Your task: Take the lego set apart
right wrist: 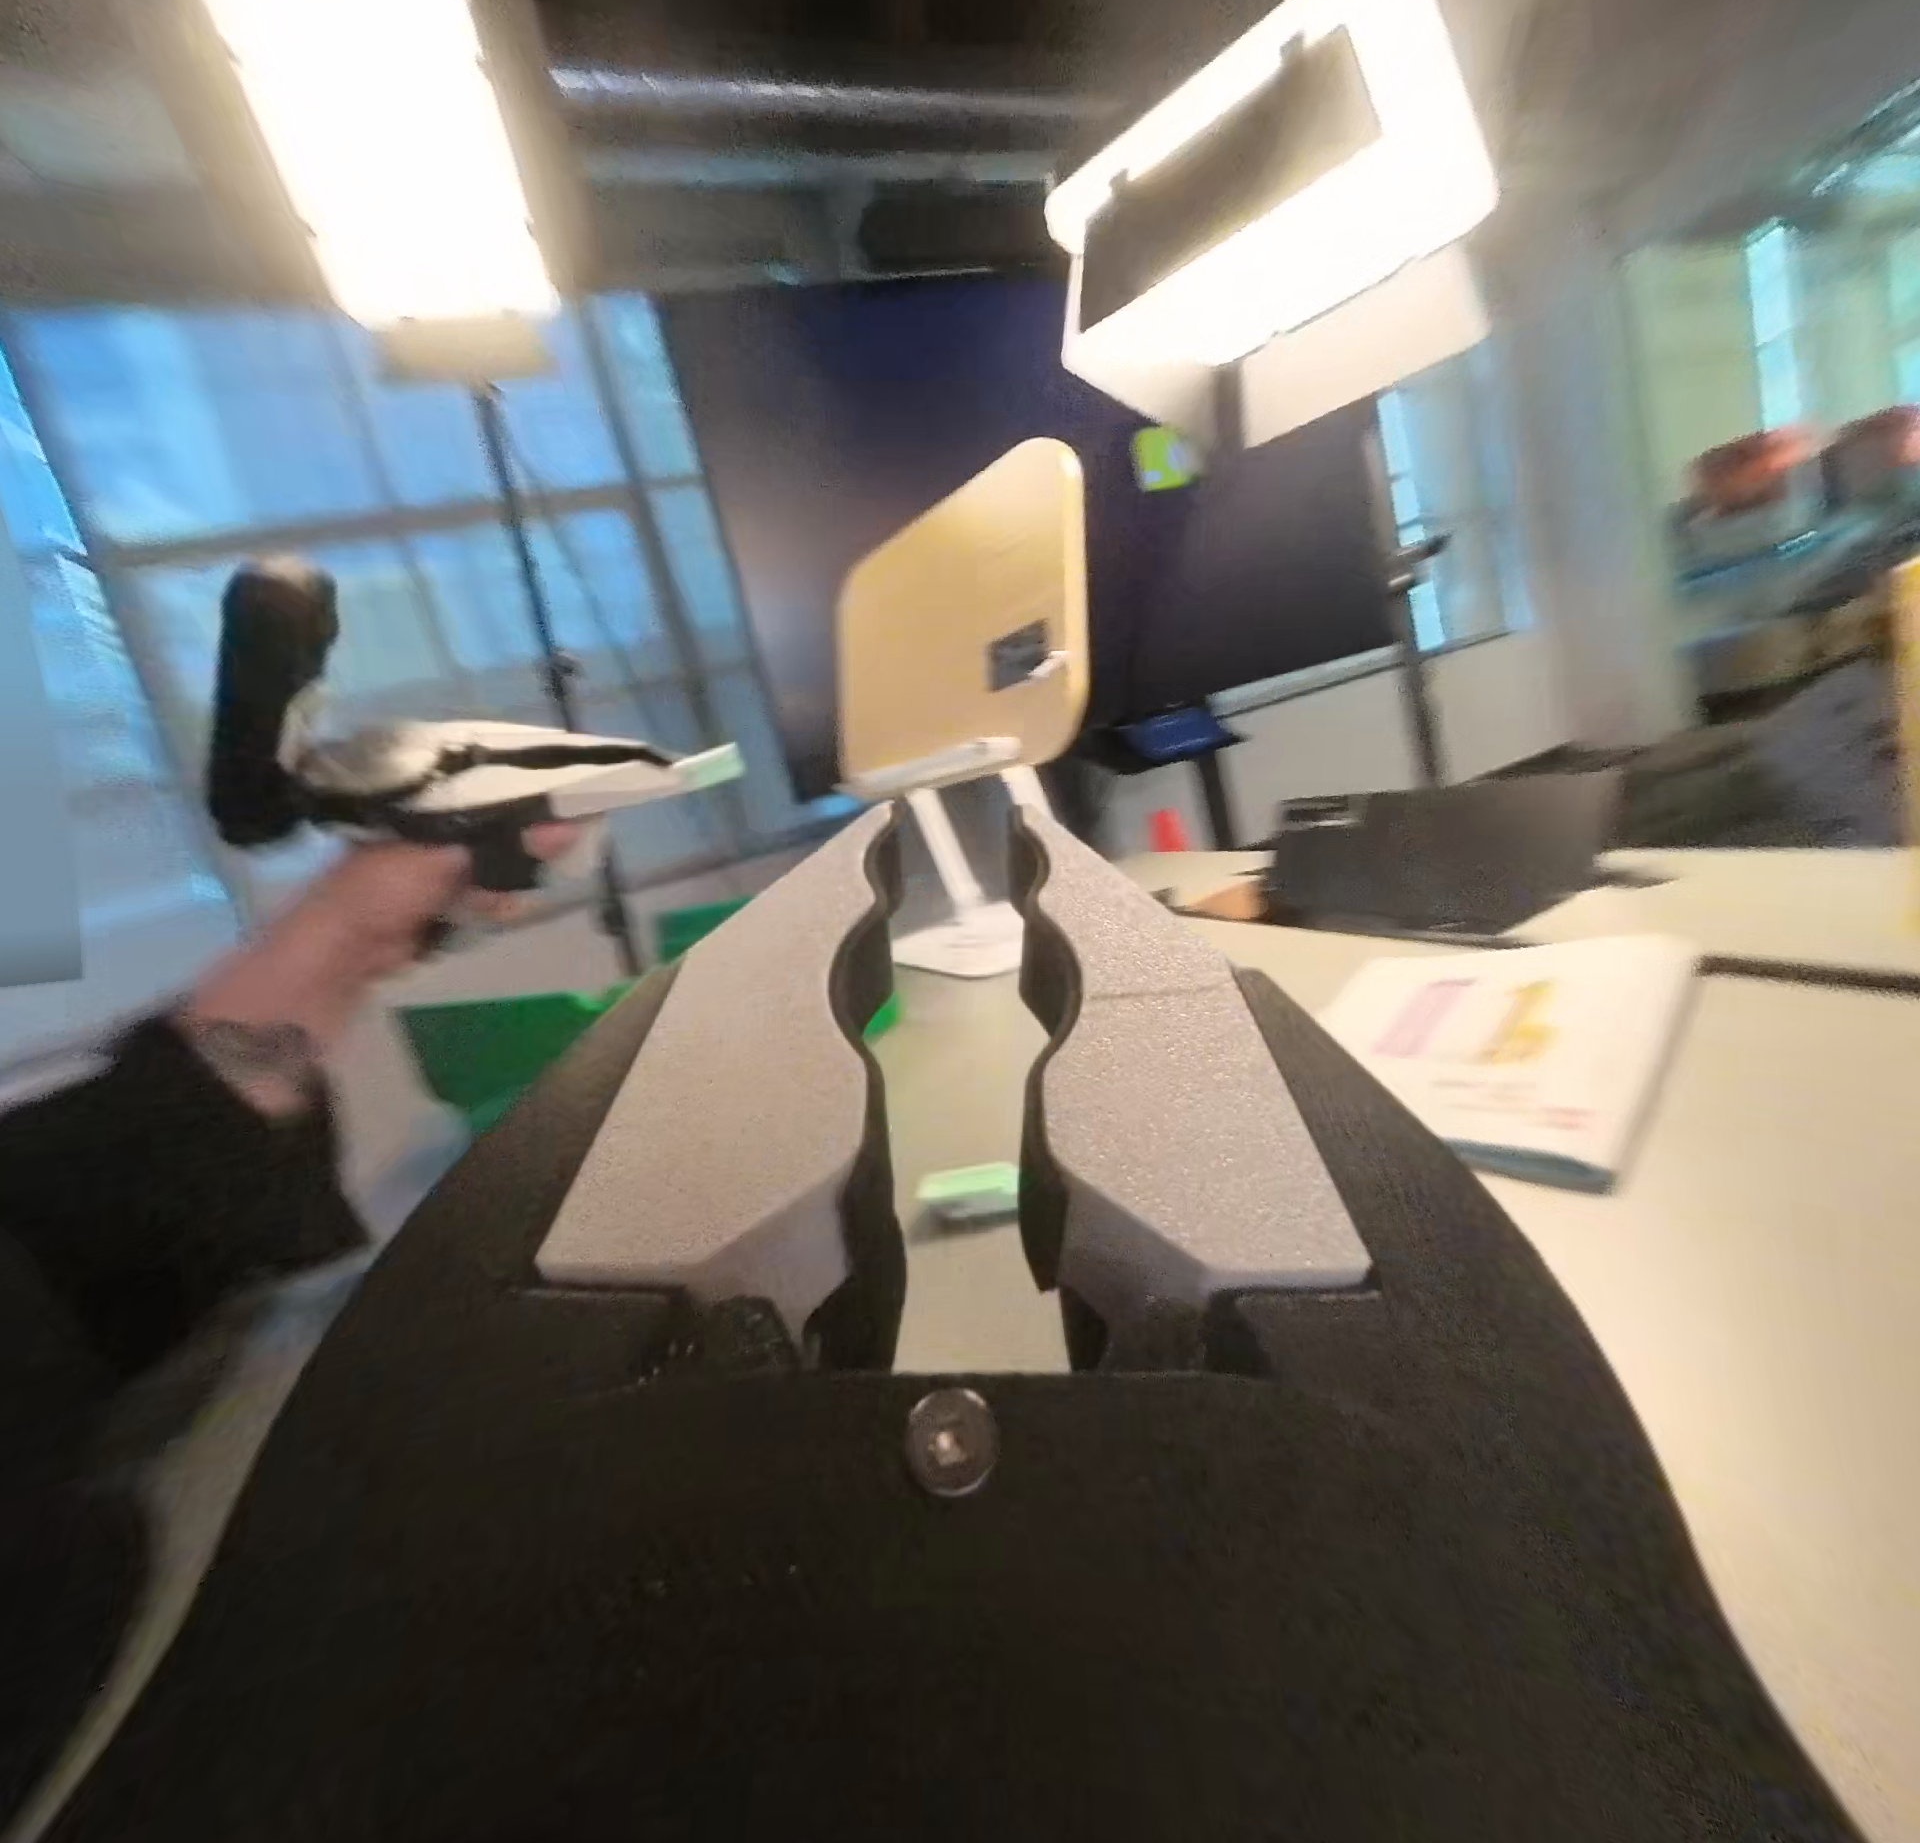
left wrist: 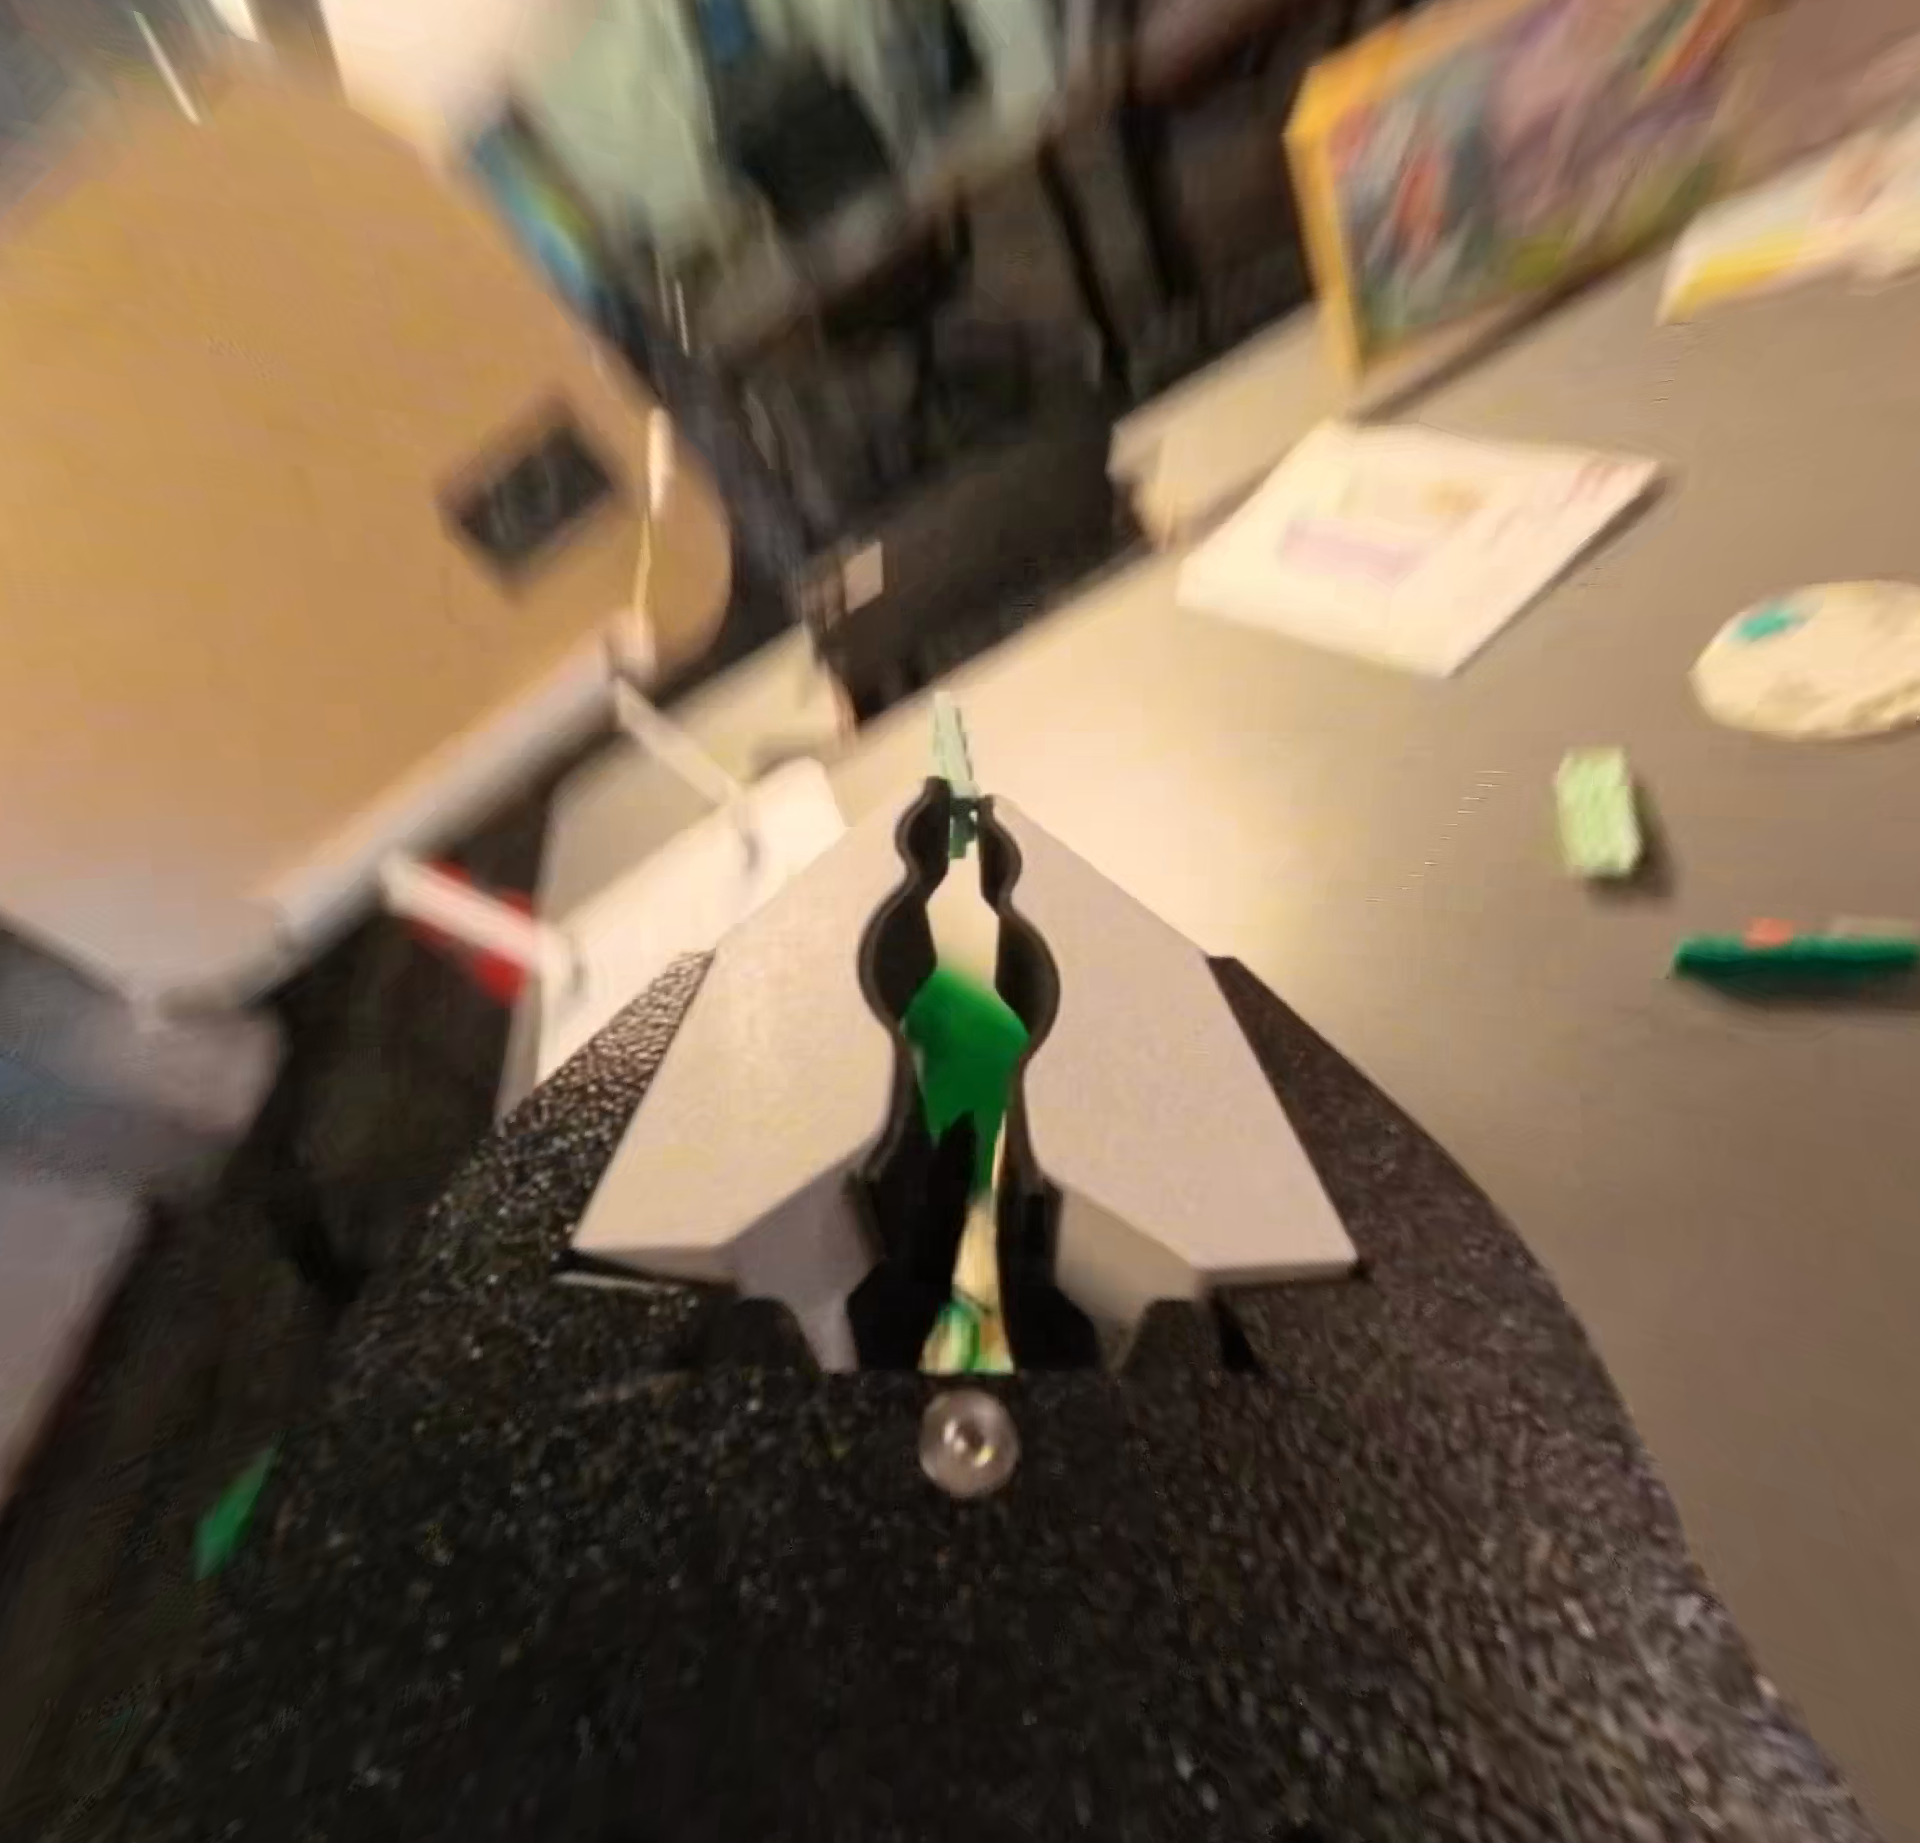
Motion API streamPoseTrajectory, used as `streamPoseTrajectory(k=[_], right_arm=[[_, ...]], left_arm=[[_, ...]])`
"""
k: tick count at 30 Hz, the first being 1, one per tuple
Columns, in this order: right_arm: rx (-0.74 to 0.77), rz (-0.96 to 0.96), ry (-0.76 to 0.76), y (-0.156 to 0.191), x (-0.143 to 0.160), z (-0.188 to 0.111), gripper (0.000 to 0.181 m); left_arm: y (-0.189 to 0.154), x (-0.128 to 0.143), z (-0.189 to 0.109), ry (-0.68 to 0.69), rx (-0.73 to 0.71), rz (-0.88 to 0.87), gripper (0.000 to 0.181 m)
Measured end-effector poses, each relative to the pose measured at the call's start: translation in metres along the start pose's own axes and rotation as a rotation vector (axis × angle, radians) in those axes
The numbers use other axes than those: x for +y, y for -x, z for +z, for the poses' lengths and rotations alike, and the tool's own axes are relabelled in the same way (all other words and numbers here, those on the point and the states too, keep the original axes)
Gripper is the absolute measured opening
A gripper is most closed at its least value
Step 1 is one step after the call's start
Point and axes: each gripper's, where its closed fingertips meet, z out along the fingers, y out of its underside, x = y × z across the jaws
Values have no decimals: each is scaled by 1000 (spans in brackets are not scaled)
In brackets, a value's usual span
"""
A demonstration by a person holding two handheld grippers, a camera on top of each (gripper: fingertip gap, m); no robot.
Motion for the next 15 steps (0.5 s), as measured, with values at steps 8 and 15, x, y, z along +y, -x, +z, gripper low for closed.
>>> streamPoseTrajectory(k=[8,15], right_arm=[[169,-240,80,-24,8,-5,11],[215,-208,75,-37,7,-10,11]], left_arm=[[22,170,-2,754,168,-400,5],[43,155,-4,749,-37,-336,38]])
